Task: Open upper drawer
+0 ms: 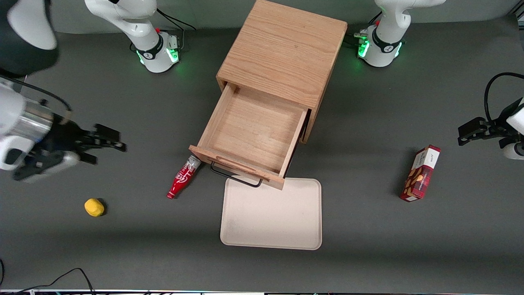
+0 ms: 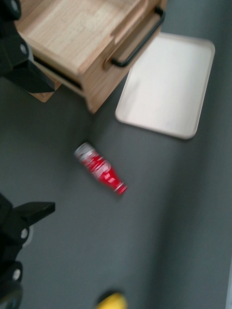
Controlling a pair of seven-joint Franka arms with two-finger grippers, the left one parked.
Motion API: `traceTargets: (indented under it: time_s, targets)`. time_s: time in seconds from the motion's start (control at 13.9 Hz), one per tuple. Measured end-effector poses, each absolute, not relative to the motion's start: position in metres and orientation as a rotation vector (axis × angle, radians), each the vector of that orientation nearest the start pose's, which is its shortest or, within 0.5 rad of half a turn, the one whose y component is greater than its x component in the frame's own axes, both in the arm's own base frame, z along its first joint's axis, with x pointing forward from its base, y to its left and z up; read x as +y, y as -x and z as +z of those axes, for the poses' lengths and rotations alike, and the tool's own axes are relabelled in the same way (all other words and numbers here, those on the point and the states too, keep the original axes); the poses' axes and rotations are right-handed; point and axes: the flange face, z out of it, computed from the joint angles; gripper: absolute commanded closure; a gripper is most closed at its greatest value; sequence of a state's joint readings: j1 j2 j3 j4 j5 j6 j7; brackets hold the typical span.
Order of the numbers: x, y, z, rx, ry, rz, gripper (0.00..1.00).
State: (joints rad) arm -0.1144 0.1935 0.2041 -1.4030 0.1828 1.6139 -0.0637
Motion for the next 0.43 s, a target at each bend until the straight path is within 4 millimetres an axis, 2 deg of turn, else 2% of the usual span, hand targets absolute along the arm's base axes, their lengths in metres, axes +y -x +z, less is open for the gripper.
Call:
traceTargets:
  time_s: [0.07,0.22,0.36,0.43]
  targets:
    - [0.047,-0.6,0.607,-0.11,2.953,0.006,0.0]
    - [0.035,-0.572,0.619,0.065,3.057,0.039,0.0]
    - [0.031,-0.557,0.621,0.139,3.114,0.039,0.0]
    - [0.031,-0.556,0.617,0.152,3.12,0.046,0.0]
